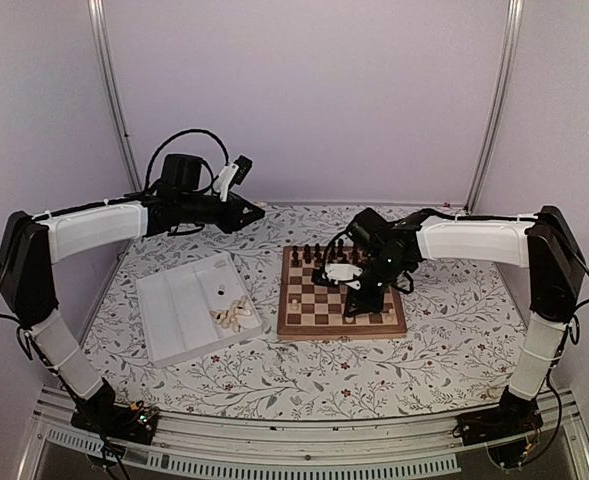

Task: Set up the chess pieces on the board
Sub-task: Place the chess piece on the chessboard.

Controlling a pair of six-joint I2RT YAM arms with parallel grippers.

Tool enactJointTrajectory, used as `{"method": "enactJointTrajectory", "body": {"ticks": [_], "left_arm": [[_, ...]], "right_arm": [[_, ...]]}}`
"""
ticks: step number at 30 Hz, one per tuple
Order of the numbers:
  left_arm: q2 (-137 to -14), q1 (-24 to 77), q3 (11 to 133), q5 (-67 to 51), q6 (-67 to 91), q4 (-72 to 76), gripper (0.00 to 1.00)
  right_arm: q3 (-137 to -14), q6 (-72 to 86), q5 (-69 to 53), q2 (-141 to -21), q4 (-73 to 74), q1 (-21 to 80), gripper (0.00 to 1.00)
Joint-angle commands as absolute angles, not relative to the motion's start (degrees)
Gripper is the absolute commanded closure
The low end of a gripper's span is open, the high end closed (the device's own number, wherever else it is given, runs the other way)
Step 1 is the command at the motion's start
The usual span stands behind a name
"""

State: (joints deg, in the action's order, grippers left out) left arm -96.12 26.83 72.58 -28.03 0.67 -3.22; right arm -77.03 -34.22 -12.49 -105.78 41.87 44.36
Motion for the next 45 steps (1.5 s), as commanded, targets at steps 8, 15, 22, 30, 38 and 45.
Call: {"method": "enactJointTrajectory", "body": {"ticks": [8,15,22,30,38,45], "left_arm": [[-94.82,26.28,72.25,-29.27,0.09,-2.79,0.85],[-95.78,26.42,71.94,-29.69,0.45,-2.29,0.85],[-94.79,29.44,75.22,-30.54,2.22,-7.26,0.85],[-96.65,36.24,80.25,-37.52,4.14,-17.28,0.83],[-97.41,41.76,83.60,-38.54,5.41,-24.72,0.82],[-98.00,43.12,84.20,-40.31,7.44,-24.69,0.83]], "right_arm": [[-78.29,-32.90,-11.74,-106.23,41.14,44.61,0.71],[-79.87,-33.48,-11.29,-102.90,43.26,44.31,0.55],[-82.79,-34.80,-16.69,-93.19,44.30,37.58,0.53],[-81.16,-40.65,-17.26,-83.02,42.41,34.28,0.54],[-81.15,-46.90,-21.60,-79.56,43.24,34.34,0.55],[-81.75,-47.37,-20.25,-83.41,41.46,41.01,0.56]]}}
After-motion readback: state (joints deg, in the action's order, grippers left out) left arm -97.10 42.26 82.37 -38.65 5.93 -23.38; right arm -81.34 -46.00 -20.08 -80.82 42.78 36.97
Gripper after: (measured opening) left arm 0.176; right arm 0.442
